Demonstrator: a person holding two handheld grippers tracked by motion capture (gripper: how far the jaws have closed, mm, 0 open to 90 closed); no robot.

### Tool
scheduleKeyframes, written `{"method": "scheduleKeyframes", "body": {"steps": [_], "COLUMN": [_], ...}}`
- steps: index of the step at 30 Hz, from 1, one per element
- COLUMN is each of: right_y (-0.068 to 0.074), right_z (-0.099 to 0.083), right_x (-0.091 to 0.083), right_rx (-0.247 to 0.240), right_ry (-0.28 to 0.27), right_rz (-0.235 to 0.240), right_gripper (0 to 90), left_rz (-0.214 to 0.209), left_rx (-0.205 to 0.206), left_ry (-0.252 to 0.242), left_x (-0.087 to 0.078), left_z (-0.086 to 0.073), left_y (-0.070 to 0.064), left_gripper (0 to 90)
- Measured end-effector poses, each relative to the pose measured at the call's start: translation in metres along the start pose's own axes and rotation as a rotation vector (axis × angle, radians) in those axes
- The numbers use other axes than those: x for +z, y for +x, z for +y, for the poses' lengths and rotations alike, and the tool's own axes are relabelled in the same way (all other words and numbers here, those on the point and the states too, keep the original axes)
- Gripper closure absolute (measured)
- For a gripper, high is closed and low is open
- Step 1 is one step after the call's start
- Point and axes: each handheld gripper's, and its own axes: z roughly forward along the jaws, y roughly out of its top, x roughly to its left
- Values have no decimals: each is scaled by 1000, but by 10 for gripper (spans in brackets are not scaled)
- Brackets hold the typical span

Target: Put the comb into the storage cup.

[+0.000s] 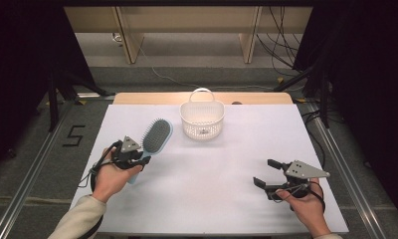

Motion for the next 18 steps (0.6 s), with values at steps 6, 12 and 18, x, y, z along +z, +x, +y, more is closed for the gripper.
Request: {"method": "scheduleKeyframes", "body": {"steps": [6,12,18], "right_y": [0,0,0], "right_z": [0,0,0], "right_x": [0,0,0], "right_rx": [-1,-2,-1], "right_ry": [2,2,2], "right_rz": [1,1,1], "right_gripper": [159,159,159], "left_rz": [3,5,7], "left_rx": [-11,-18,-13], "left_ry": [-21,-34,-36], "left_x": [-1,-1,-1], "left_z": [1,1,2], "left_y": [0,0,-1], "left_gripper": [700,700,700]}}
